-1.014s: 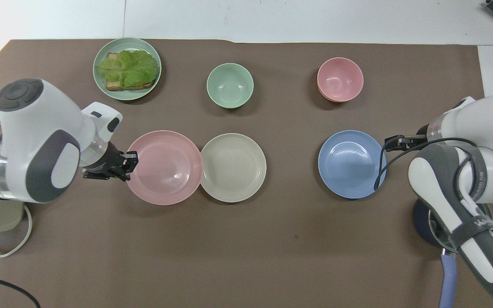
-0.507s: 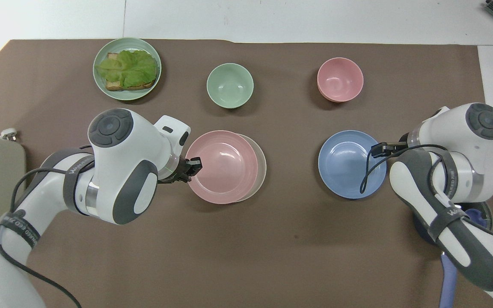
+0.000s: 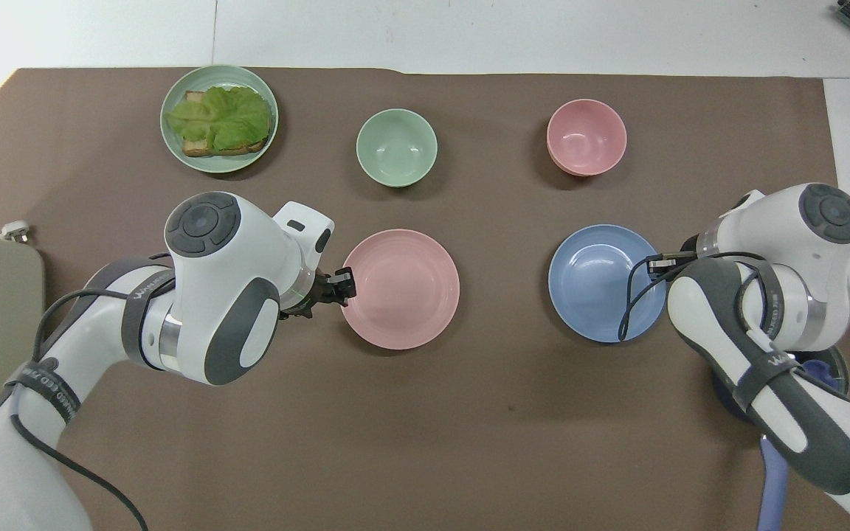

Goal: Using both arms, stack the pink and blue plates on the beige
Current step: 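Withdraw the left gripper from the pink plate while the right gripper drags the blue plate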

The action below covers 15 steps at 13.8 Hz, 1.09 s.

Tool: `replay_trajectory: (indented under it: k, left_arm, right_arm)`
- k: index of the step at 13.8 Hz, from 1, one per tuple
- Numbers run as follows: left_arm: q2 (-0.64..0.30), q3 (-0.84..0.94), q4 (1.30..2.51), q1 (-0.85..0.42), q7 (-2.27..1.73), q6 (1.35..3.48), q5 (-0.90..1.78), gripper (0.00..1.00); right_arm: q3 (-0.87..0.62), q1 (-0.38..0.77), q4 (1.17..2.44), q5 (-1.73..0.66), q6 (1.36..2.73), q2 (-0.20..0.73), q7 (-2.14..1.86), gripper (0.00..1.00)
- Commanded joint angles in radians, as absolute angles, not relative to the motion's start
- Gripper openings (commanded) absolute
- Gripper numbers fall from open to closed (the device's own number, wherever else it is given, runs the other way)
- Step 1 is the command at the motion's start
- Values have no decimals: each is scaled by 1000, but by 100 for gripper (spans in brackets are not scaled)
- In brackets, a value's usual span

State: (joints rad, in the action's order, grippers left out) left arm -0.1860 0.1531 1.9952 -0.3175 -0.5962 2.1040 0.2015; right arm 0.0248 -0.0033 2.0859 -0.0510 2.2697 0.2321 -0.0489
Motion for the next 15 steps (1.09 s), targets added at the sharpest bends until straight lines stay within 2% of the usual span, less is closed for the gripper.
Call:
replay_trajectory:
  k: [1,2,6,10,12,15]
  left_arm:
    - [-175,141,1991,-243,-580,2060,207,100]
    - [-175,141,1976,-192,-539,2059,180,100]
    - [-166,138,1936,-63,-326,2056,56,100]
    - [-163,138,1847,26,-120,1959,0,100]
    - [-132,137,1790,52,-56,1887,-6,100]
    - [-103,135,1640,69,21,1709,-9,100]
  right_arm:
    - [23,-8,2108,-72,2295,229,-84,11]
    - [23,-9,2108,-72,2295,229,-84,0]
    - [23,-8,2091,-109,2280,212,-101,0]
    - [5,-8,2088,-110,2238,126,-103,0]
    - [-27,-6,2086,-112,2211,85,-92,0]
    - [-113,0,2072,-190,2191,57,-36,0]
